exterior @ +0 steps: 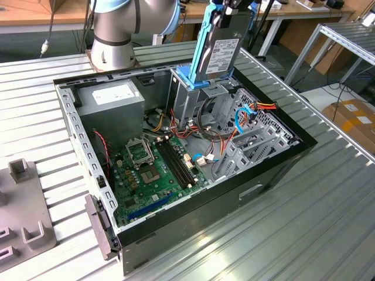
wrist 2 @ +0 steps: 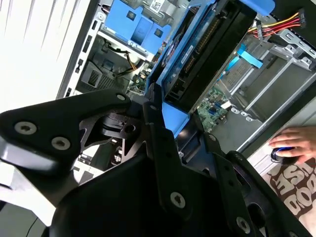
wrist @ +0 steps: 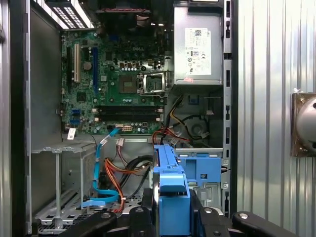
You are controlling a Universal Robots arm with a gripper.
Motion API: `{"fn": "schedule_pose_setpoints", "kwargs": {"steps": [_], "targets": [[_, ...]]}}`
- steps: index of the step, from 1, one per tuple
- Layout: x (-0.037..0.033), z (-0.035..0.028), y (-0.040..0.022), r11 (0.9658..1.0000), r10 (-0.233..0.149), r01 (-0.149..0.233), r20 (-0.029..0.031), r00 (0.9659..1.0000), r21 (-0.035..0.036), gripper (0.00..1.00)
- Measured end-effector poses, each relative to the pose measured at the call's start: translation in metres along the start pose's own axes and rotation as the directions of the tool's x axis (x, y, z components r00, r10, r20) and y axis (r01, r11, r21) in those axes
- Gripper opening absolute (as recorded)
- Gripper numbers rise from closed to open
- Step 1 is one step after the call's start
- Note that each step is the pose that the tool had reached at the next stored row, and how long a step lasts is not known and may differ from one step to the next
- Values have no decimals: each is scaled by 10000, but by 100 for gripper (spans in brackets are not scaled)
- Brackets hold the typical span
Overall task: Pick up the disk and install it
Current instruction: 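Pick up the disk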
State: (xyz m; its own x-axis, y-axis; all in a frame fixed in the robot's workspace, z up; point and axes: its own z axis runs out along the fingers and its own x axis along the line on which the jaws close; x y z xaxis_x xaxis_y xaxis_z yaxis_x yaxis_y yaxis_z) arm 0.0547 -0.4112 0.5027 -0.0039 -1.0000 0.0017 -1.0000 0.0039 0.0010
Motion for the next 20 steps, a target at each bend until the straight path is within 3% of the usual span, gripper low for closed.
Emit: {"fn": "schedule_pose_setpoints", "kwargs": {"steps": [10,11,12,16,18,20], "targets": [[392,0,-2,10000,-1,1,-1,10000,0,37],[509,1,-2,10000,0,0,2,10000,0,37],[550,-1,-2,10000,0,0,1,10000,1,37],[557,-1,-3,10000,-1,1,10,10000,23,37],[564,-1,2,10000,0,0,13,10000,87,37],[576,-1,11,9998,0,0,21,10000,195,37]]}}
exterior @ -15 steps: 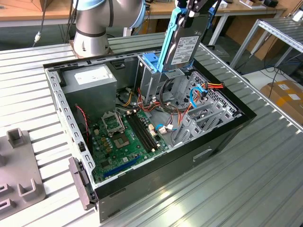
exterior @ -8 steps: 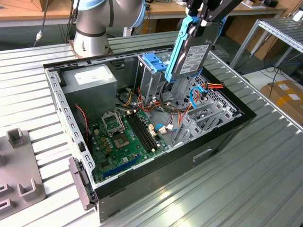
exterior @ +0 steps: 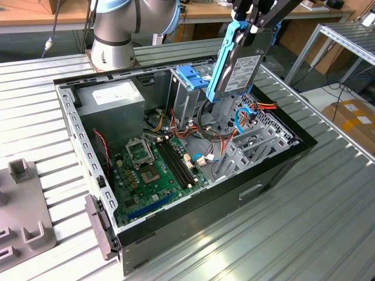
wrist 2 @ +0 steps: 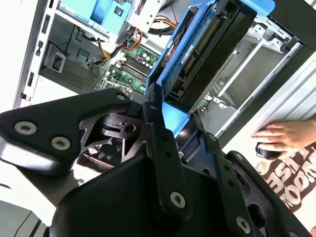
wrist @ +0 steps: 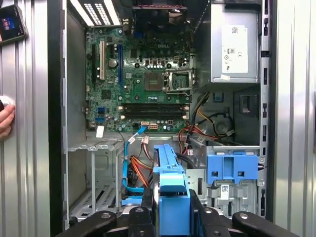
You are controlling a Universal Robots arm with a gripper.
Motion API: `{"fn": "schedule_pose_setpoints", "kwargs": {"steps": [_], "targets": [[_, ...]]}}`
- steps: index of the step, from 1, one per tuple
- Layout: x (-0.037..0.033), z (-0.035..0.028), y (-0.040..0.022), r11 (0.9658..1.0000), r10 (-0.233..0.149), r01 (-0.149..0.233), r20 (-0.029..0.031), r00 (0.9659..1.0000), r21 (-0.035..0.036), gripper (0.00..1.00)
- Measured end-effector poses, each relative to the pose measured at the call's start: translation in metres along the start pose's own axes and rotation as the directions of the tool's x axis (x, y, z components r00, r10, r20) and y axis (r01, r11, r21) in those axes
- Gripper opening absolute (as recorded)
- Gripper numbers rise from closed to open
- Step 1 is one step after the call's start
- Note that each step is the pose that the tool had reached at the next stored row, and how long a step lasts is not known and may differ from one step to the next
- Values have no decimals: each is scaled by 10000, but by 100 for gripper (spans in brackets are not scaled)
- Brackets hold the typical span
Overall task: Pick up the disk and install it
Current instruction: 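Pick up the disk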
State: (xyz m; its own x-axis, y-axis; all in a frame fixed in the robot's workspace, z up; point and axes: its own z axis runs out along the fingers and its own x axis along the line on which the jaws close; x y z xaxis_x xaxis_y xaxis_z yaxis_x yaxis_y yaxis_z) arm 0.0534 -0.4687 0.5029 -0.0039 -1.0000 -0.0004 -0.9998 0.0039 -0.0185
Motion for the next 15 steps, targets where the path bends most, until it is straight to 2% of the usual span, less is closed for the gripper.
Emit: {"fn": "schedule_pose_setpoints", "kwargs": {"steps": [2,4,7,9,12,15], "targets": [[21,0,14,9999,1,-1,21,10000,134,37],[36,0,15,9998,-1,0,37,10000,177,37],[45,-1,17,9998,1,-2,40,10000,179,37],[66,-26,16,9998,1,-3,75,10000,179,37],[126,-41,11,9998,1,-2,82,10000,179,37],[220,-41,4,9998,1,-3,82,10000,179,37]]}}
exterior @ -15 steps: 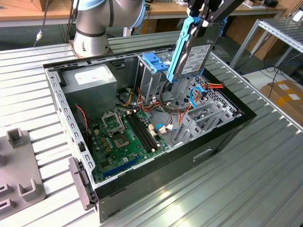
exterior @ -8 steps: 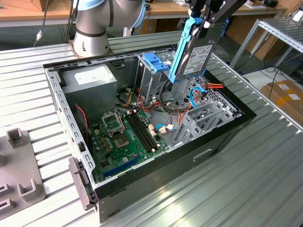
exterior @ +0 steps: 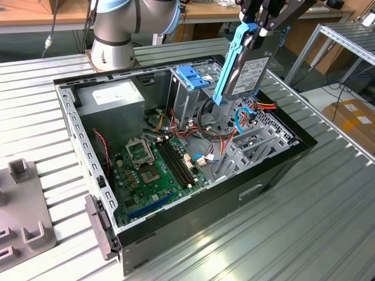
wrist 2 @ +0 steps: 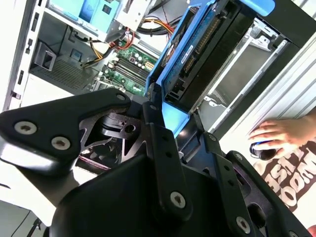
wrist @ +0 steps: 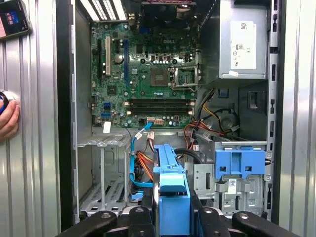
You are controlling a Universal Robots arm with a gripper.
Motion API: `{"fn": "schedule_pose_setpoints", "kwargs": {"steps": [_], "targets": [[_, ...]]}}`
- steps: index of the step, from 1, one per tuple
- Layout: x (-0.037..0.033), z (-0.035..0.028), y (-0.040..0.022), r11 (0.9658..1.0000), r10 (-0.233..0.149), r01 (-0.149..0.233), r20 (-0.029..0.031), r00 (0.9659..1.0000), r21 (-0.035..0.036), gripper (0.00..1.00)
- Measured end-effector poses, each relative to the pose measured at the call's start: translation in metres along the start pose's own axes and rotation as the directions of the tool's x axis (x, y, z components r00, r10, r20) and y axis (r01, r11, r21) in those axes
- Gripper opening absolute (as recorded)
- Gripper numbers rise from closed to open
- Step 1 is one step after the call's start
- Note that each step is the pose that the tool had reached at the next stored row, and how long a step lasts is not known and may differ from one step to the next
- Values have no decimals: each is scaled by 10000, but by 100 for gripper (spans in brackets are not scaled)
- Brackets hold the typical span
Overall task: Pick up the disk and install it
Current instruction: 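Pick up the disk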
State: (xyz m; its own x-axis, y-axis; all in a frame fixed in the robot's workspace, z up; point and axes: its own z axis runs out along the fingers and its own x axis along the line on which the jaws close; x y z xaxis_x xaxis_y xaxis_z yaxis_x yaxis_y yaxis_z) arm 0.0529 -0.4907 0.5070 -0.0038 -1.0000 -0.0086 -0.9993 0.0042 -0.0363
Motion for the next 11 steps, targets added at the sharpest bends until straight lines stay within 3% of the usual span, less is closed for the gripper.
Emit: {"fn": "schedule_pose_setpoints", "kwargs": {"steps": [7,11], "targets": [[235,-2,-7,10000,0,0,-2,10000,0,37],[481,-4,-8,10000,0,0,-1,10000,0,37]]}}
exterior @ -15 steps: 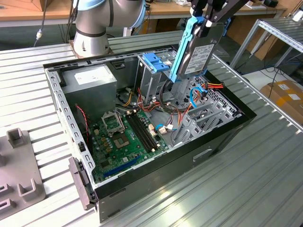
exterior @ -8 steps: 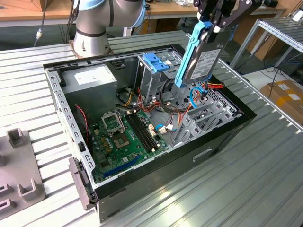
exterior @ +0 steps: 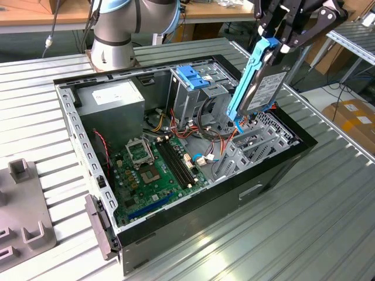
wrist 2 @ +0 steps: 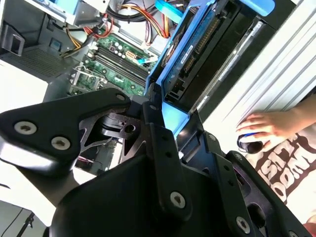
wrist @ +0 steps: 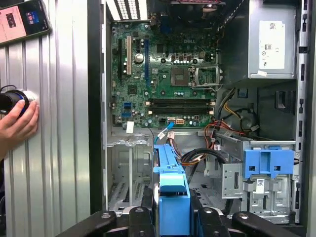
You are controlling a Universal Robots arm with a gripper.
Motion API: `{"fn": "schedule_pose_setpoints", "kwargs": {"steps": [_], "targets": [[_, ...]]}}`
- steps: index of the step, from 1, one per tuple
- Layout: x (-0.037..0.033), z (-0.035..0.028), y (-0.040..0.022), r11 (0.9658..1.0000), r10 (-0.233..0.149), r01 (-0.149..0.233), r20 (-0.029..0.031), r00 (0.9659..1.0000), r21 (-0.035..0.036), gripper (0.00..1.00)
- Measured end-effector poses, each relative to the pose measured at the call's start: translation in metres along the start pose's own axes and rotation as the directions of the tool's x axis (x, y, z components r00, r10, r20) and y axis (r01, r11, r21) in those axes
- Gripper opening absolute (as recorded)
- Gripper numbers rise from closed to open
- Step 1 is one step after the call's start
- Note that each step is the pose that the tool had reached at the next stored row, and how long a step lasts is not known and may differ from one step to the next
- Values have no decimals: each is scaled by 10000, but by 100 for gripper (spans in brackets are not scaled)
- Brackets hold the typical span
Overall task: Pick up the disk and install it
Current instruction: 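Pick up the disk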
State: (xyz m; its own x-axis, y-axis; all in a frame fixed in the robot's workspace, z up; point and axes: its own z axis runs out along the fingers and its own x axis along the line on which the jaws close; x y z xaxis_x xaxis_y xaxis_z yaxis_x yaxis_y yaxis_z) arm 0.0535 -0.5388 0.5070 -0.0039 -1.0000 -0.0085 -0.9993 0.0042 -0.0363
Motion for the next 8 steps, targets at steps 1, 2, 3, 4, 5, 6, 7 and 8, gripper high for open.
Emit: {"fn": "schedule_pose_setpoints", "kwargs": {"steps": [1,2,3,4,5,6,7,8], "targets": [[79,0,0,10000,1,-1,2,10000,0,37],[169,-1,-1,10000,0,0,2,10000,0,37],[224,-1,-1,10000,1,-1,2,10000,0,37],[269,-2,-1,10000,0,0,1,10000,0,37],[281,-1,-1,10000,0,0,2,10000,0,37],[281,-1,-1,10000,0,0,4,10000,0,37],[281,-1,-1,10000,0,0,4,10000,0,37],[282,-1,-1,10000,1,-1,12,10000,0,37]]}}
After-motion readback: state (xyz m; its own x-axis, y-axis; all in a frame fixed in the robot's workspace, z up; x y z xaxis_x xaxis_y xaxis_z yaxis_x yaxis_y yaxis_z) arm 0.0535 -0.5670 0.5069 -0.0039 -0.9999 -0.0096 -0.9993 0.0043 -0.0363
